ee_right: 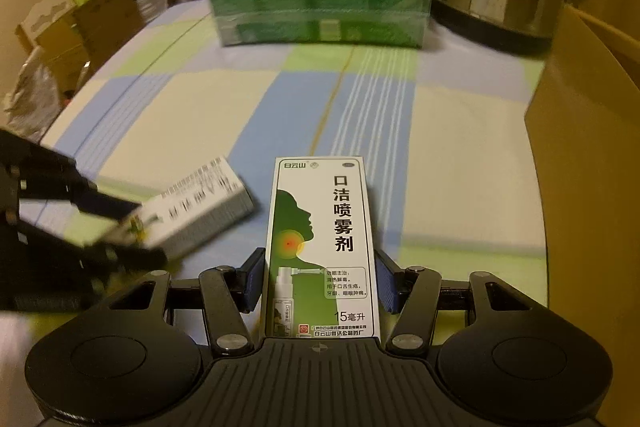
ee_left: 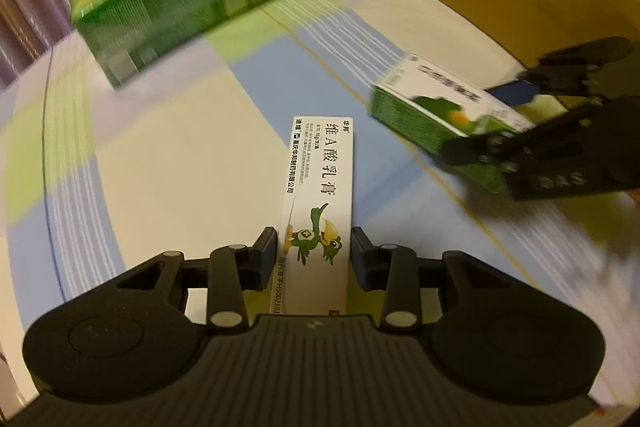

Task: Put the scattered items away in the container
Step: 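Grasp the cream box with the left gripper while the right gripper grasps the spray box, then lift and carry the cream box and spray box over the cardboard box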

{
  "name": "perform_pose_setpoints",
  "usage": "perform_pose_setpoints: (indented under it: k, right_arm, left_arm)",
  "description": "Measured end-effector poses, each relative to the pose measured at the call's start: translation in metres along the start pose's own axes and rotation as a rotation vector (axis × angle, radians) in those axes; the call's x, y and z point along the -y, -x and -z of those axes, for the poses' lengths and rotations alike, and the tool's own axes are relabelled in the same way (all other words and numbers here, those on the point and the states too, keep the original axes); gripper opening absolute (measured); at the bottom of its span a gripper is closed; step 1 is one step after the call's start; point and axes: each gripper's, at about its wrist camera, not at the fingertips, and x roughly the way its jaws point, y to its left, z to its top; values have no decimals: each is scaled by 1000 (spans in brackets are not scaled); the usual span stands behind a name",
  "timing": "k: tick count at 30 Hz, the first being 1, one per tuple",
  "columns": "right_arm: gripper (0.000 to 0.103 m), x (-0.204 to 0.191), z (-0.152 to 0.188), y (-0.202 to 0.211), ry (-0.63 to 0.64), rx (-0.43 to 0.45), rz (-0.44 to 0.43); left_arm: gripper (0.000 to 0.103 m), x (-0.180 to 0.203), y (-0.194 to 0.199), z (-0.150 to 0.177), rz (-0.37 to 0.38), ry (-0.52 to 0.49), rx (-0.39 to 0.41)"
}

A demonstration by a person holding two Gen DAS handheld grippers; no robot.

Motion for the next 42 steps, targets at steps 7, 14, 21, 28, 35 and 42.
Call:
perform_pose_setpoints:
  k: [7,14,21,28,35,42]
  right_arm:
    - [52,-14,79,57,1,-33,1]
    - [52,-21,141,99,82,-38,68]
    - [53,-13,156,106,88,-24,72]
    - [53,-5,154,99,64,-10,54]
    - [52,-5,147,105,78,4,58]
    - [52,-6,149,134,86,44,76]
  left_arm:
    - [33,91,25,88,-40,53,7]
    - [34,161,61,122,-70,86,21]
    - [34,186,64,123,-80,89,35]
    - [34,186,54,115,-87,98,35]
    - [33,186,53,117,-87,138,39]
    - [33,194,75,121,-89,169,65]
